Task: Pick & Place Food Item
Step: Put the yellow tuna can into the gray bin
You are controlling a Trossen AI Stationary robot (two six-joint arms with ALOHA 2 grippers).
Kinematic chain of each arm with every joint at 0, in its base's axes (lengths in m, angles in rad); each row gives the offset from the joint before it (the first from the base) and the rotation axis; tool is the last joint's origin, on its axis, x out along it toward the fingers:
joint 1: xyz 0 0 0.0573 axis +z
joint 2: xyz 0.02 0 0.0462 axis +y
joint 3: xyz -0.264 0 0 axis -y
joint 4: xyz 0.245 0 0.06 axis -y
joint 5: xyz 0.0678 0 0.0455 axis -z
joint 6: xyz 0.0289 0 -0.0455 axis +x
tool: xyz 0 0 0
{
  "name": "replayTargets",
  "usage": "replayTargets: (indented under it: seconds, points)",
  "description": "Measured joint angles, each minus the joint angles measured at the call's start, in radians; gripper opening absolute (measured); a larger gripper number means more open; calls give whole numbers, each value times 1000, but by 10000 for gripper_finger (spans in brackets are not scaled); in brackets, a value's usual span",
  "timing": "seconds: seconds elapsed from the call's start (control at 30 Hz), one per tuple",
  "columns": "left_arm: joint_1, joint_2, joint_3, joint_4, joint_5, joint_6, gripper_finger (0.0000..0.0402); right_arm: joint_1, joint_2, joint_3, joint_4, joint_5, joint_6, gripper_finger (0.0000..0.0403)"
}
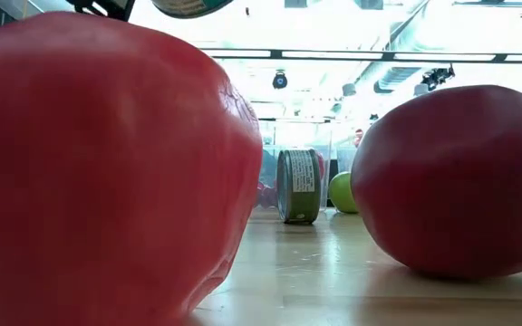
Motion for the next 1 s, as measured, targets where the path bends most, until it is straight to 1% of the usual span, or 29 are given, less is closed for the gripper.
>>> replayTargets:
  seconds: [0.1,0.17,0.2,0.3,0.37,0.4,0.53,0.77,1.0]
  points:
    - [-8,-35,0,-4,-23,7,199,6,0,1,-23,-8,18,120]
    - [-18,-69,0,11,-97,34,199,14,0,2,-60,-31,42,120]
    - [-26,-84,0,10,-146,57,199,17,2,1,-74,-41,46,120]
    - [-62,-109,0,4,-335,175,199,20,2,1,-74,-74,40,120]
    - [-86,-110,0,3,-440,189,199,15,2,2,-71,-70,22,120]
    - [-93,-110,1,0,-470,185,199,9,2,2,-77,-59,7,120]
    - [-100,-96,0,-18,-475,129,199,-8,2,2,-67,-27,-53,120]
    - [-109,-38,0,-25,-457,78,199,-44,2,2,-18,-35,-177,120]
    - [-110,-15,3,-18,-436,50,199,-58,3,-1,33,-55,-327,120]
